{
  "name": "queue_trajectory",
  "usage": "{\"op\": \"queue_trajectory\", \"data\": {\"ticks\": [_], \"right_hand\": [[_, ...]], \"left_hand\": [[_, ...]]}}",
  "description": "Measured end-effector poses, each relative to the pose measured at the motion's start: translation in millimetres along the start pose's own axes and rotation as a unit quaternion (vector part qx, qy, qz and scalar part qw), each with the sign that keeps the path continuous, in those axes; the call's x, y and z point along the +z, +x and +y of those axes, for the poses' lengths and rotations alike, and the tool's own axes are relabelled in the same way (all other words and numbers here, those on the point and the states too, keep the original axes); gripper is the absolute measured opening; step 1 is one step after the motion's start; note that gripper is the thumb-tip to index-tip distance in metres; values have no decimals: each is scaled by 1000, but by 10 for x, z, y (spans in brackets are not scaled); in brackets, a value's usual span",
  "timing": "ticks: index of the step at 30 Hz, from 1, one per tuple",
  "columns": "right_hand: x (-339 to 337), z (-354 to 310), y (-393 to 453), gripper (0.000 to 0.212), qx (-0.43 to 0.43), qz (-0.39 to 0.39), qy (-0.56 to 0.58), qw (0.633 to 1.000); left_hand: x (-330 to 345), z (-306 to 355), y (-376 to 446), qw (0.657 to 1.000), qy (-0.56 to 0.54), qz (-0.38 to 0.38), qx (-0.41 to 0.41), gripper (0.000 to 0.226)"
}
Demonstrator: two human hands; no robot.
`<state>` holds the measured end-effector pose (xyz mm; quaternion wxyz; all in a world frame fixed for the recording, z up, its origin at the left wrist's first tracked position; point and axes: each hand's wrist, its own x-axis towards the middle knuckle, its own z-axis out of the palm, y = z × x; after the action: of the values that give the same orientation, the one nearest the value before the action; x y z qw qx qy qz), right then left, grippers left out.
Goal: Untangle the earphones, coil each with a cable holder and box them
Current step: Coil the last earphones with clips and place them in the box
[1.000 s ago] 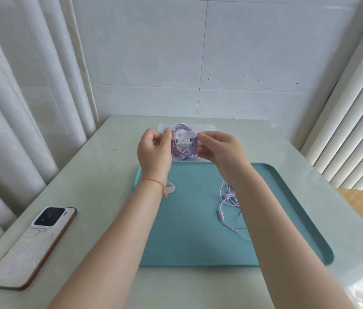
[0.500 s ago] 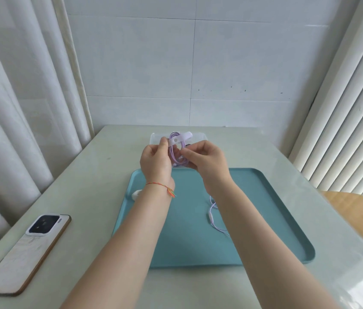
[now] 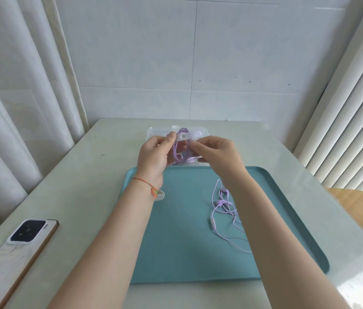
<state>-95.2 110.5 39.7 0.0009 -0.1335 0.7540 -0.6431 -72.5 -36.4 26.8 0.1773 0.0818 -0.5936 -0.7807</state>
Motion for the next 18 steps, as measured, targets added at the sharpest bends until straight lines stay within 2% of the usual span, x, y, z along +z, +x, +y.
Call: {"op": "queue_trajectory", "data": {"ticks": [3, 6, 11, 16, 18], "right_hand": [[-110, -7, 37, 26, 16, 0, 6, 1000], [-173, 2, 42, 19, 13, 2, 24, 1000], [-219, -26, -5, 16, 4, -53, 37, 998], [-199, -77, -65, 4, -26, 11, 19, 999], [-192, -107, -82, 3, -55, 42, -9, 998]], "left_hand": [[-79, 7, 53, 998, 61, -4, 26, 20], [-113, 6, 62, 993, 101, -31, 45, 20], [-101, 23, 7, 990, 124, -38, 51, 18], [-101, 160, -96, 986, 153, -36, 56, 15], [-125, 203, -113, 987, 156, -39, 29, 15]]}}
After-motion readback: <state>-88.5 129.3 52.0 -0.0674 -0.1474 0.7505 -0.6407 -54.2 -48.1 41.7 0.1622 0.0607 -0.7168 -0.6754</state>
